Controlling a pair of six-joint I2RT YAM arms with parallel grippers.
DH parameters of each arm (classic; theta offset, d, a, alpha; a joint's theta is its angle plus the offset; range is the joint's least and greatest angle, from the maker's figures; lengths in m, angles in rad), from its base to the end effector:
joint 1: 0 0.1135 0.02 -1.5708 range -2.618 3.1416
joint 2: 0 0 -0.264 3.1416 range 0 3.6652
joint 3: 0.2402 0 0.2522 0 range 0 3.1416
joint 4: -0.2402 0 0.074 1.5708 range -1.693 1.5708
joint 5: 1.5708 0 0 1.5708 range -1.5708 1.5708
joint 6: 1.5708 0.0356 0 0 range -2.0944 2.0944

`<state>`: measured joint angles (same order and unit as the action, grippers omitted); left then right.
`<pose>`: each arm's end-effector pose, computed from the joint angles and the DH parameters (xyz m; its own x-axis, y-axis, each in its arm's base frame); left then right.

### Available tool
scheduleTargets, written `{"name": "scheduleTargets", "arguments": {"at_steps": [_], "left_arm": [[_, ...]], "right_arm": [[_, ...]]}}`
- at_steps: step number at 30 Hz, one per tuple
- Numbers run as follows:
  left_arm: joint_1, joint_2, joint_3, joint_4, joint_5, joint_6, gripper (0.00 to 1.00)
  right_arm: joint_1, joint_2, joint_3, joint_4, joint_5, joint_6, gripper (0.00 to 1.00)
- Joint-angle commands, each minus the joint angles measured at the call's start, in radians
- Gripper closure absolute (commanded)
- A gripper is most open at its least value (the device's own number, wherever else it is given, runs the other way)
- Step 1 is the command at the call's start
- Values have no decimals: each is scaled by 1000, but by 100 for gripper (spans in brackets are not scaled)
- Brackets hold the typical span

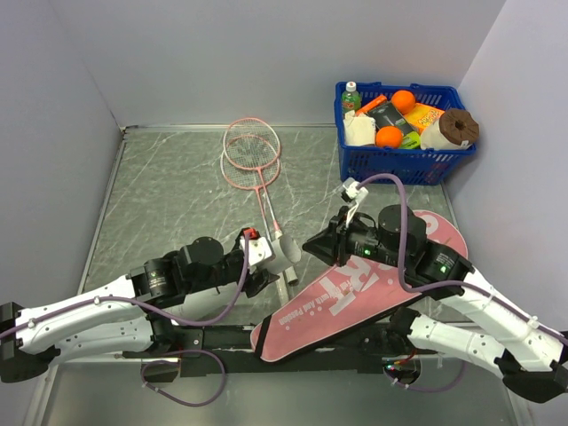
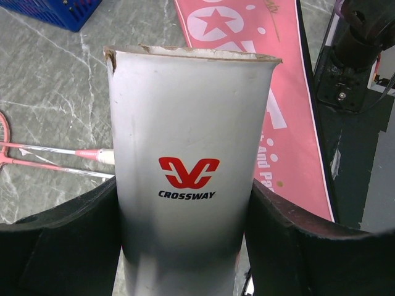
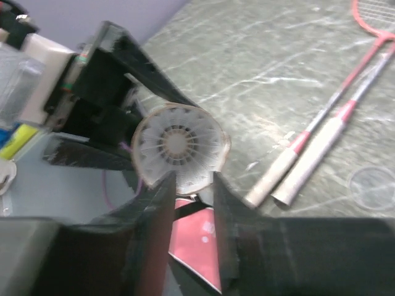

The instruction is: Pack up the badminton gear

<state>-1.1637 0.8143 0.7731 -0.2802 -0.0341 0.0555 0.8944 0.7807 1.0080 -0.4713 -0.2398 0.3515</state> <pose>0.0763 -0.1740 0.3207 -0.0747 0.3132 -0.9467 0.9105 0.4087 0.0634 0.0954 0.1324 0.3867 -0.4525 -0.0294 -0.8913 -0.7946 0.4670 0.3880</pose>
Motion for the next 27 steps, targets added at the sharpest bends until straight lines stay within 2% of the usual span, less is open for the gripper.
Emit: {"name": "scheduleTargets", "arguments": {"at_steps": [1,2,7,12,17,20,27], "left_arm": [[-1,-9,41,78,-4,-20,99],[-1,-9,41,78,-6,-20,99],[-1,-6,46,67,-24,-22,99],[-2,-15,49,64,-24,-22,99],[-1,0,57,49,-32,-17,99],[-1,22,74,23,-41,-20,99],[-1,8,74,13,-75,-23,99]], "right_arm": [[0,8,7,-15,128,4,74],[-3,21,1,-16,158,6,75],[-55,89,-52,16,270,18,62],[-219,202,-170,121,186,90,62],[-232,383,-189,193,179,104,65],[-232,462,-198,249,166,125,62],[-232,638,-161,258,208,164,58]]}}
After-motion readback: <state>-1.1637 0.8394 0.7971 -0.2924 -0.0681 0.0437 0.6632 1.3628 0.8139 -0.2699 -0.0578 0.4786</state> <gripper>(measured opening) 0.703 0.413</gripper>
